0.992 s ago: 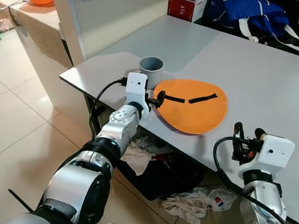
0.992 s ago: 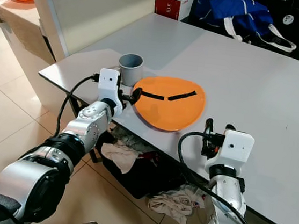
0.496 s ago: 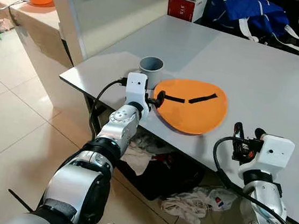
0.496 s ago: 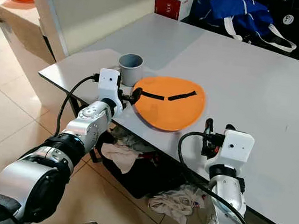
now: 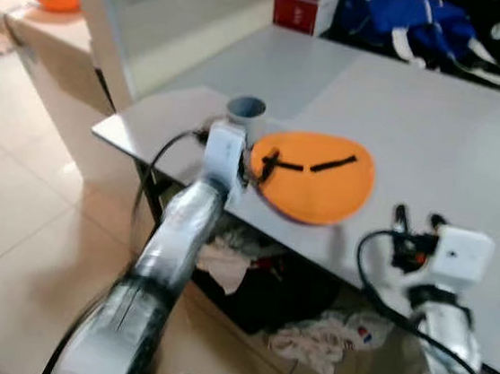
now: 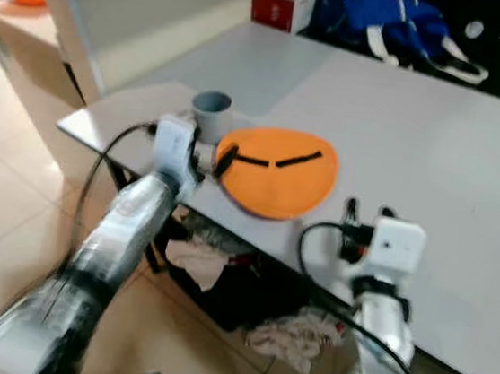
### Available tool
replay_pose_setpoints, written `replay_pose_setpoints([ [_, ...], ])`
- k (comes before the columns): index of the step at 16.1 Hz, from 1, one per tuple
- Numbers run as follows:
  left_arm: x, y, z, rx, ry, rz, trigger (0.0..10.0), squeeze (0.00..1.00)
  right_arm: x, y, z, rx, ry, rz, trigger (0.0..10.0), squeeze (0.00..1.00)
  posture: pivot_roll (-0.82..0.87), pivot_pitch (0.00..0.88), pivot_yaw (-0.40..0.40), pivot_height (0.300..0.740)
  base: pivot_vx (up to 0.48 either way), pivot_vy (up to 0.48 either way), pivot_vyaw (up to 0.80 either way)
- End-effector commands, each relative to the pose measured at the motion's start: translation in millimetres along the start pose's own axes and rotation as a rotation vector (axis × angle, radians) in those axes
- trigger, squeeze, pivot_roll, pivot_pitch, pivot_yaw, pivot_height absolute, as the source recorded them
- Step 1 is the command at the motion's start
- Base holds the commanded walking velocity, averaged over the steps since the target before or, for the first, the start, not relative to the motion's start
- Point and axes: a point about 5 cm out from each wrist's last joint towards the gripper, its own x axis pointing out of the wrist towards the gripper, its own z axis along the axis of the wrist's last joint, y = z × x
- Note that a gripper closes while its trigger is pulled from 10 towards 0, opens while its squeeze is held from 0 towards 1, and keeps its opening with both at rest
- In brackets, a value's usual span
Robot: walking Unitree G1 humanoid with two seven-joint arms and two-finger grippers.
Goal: Setting the table
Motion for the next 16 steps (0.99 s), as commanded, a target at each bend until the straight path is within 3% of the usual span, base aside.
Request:
replay_pose_setpoints([
  [1,1.2,-7.1,15,0.066,-0.063,-0.083,10.0,0.00,-1.0,2.0,1,-0.011,-0.016,0.003,10.0,0.00,-0.07,0.000,0.078,0.707,0.000,0.000,0.00],
  [4,-5.5,-9.6,17,0.092,-0.064,-0.118,10.0,0.00,0.0,4.1,0,-0.009,-0.017,0.005,10.0,0.00,-0.07,0.000,0.077,0.707,0.000,0.000,0.00],
  [9,-16.9,-9.6,14,-0.043,-0.015,-0.064,10.0,0.00,-1.0,2.9,0,-0.019,-0.031,-0.003,10.0,0.00,-0.08,0.000,0.084,0.707,0.000,0.000,0.00],
  [13,-14.4,-0.7,7,-0.121,0.058,0.009,10.0,0.00,-1.9,1.9,-2,-0.017,-0.025,-0.011,10.0,0.00,-0.07,0.000,0.083,0.707,0.000,0.456,0.00],
  [16,-11.5,9.4,1,-0.150,0.108,0.041,10.0,0.00,-3.0,2.8,-4,-0.017,-0.008,-0.004,10.0,0.00,-0.08,0.000,0.085,0.707,0.000,0.471,-0.79],
])
